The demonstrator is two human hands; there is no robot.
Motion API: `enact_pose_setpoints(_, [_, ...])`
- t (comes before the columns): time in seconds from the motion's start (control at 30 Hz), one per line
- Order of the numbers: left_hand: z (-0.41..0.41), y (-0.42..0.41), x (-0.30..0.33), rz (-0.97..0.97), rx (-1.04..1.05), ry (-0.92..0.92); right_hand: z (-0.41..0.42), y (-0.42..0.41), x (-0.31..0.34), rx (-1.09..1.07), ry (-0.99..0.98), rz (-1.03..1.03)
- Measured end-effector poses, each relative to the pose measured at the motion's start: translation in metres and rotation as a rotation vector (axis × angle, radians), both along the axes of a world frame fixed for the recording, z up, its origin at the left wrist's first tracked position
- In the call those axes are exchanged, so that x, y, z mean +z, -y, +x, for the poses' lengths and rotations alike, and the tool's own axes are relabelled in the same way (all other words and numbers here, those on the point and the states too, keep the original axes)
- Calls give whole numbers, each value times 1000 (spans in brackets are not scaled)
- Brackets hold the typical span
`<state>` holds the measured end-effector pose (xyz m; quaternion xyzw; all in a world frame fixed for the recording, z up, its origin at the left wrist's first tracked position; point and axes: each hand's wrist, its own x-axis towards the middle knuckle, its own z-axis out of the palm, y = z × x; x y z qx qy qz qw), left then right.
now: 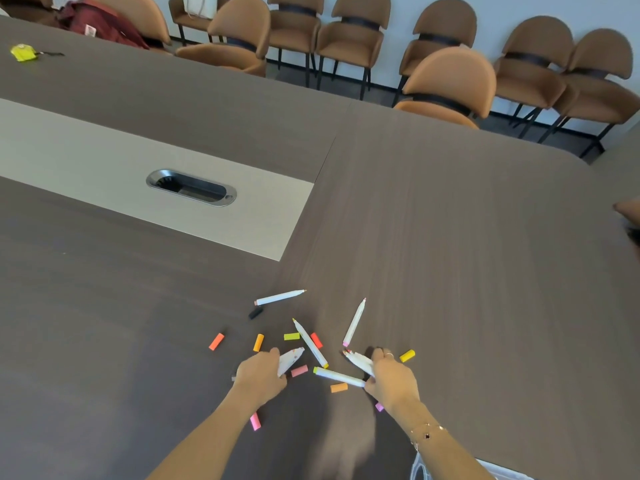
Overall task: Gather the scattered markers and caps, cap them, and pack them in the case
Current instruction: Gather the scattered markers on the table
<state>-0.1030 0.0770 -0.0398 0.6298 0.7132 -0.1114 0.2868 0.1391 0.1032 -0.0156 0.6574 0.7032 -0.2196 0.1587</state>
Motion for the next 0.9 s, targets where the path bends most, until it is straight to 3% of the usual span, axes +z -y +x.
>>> enact_pose_setpoints(0.2, [3,-3,7,-6,40,-4,-11,13,10,-458,-239,89])
enact_pose_setpoints(0.37, [-9,-17,22,129,73,-18,-45,24,5,-1332,-727,-153])
enact_pose_setpoints(0.43, [-18,-26,27,145,134,55,-52,22,3,-1506,-803,-236])
enact_pose_setpoints(0.57, [-28,-47,36,192,227,173,-60,16,3,-1546,-806,-315])
enact_pose_setpoints(0.73, [-25,-66,37,162,161,210,-64,7,-1,-1533,-779,-273])
enact_pose_setpoints(0.9, [-24,-85,30,208,247,396,-59,-4,-10,-1566,-789,-221])
